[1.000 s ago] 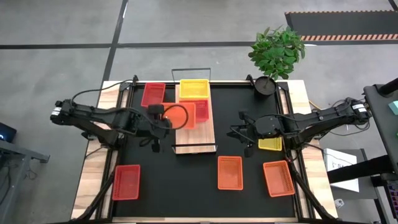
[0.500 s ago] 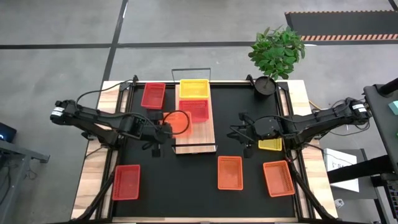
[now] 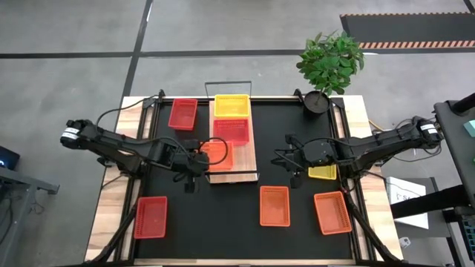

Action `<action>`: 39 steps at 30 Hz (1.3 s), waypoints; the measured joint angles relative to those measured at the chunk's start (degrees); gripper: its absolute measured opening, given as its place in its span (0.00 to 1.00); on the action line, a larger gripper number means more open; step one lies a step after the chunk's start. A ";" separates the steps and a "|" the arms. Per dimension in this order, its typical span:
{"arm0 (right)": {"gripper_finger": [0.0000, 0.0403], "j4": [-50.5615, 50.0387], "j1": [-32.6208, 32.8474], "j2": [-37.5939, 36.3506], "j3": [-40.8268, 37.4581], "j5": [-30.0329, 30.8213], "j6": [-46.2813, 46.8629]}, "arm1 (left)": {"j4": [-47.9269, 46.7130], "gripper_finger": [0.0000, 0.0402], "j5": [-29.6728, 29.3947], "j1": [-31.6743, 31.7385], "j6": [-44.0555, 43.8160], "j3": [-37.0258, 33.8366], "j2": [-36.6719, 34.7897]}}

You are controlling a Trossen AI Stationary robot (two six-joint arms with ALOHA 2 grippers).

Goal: Stack baskets on shelf by color
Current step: Put the left orange bin on the shelf

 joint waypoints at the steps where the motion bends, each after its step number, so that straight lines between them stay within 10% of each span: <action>1: 0.02 -0.02 0.00 0.00 0.00 0.00 0.02 | 0.00 0.00 0.00 0.00 -0.03 -0.22 0.06; 28: 0.02 0.03 -0.01 0.02 -0.04 0.00 0.08 | 12.07 0.00 1.25 0.00 2.00 -8.59 0.45; 39: 0.02 0.42 0.00 0.02 -0.04 0.00 0.04 | 17.85 0.25 1.30 0.01 4.45 -10.76 0.45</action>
